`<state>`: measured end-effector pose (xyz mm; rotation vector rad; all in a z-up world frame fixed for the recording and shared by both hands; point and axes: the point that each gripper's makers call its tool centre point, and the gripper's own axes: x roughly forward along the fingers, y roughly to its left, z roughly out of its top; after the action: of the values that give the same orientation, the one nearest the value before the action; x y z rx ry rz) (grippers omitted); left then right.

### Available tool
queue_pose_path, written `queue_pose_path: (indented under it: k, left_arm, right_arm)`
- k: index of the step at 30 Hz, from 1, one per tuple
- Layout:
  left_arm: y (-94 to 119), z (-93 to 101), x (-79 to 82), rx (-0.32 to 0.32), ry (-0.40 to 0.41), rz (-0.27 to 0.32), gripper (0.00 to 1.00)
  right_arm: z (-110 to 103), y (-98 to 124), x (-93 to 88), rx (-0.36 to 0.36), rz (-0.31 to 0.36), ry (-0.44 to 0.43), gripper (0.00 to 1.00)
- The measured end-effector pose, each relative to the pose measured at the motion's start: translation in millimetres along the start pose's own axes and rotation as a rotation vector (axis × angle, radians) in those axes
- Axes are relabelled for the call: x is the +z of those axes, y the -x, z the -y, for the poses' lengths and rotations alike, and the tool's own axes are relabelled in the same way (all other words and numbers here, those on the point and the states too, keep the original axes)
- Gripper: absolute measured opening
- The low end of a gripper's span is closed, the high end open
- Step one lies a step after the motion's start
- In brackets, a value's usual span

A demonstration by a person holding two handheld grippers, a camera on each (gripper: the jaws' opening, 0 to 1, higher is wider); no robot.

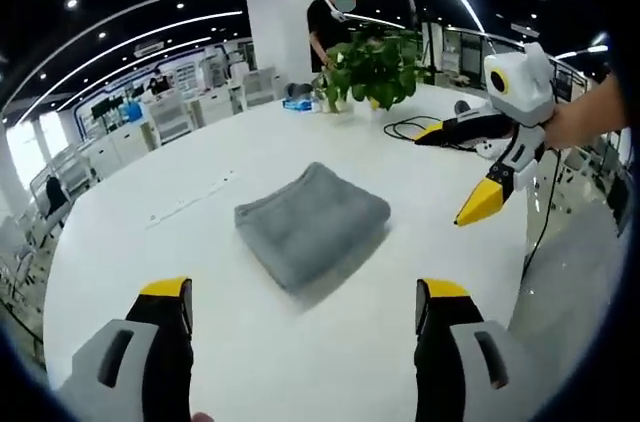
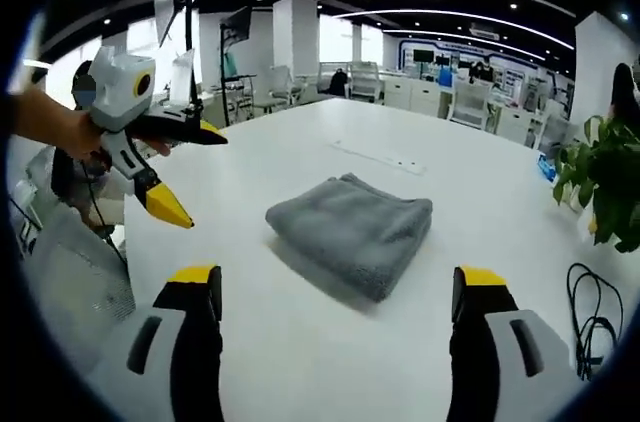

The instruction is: Fold the towel on the table until its edges align and the towel forms a compact rectangular stack.

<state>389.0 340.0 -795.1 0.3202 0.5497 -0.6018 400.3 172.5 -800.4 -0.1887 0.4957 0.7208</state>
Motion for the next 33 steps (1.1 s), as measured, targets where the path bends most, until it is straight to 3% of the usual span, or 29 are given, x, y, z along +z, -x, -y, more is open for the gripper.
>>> queue_pose_path:
  k: [10, 14, 17, 26, 30, 33]
  left_arm:
    - [27, 9.2, -14.9, 0.019, 0.004, 0.015, 0.97]
    - [44, 12.7, -31.6, 0.065, 0.052, 0.001, 0.99]
    - [55, 14.8, -34.2, 0.084, 0.07, 0.039, 0.99]
    - [73, 20.7, -51.6, 0.116, 0.074, 0.073, 0.99]
    - [77, 28.1, -62.0, 0.121, 0.023, 0.075, 0.99]
    - [80, 29.8, -62.2, 0.121, 0.041, 0.1, 0.99]
  right_arm:
    - [-18, 21, -7.1, -0.046, 0.017, 0.018, 0.98]
    - [-28, 37, -13.4, -0.084, 0.042, 0.021, 0.99]
    - [-33, 49, -17.3, -0.118, 0.064, -0.015, 0.99]
    - [-53, 70, -30.1, -0.163, 0.079, -0.051, 0.99]
    - [-63, 72, -34.6, -0.171, 0.089, -0.029, 0.99]
    - [-66, 71, -31.8, -0.179, 0.095, 0.015, 0.99]
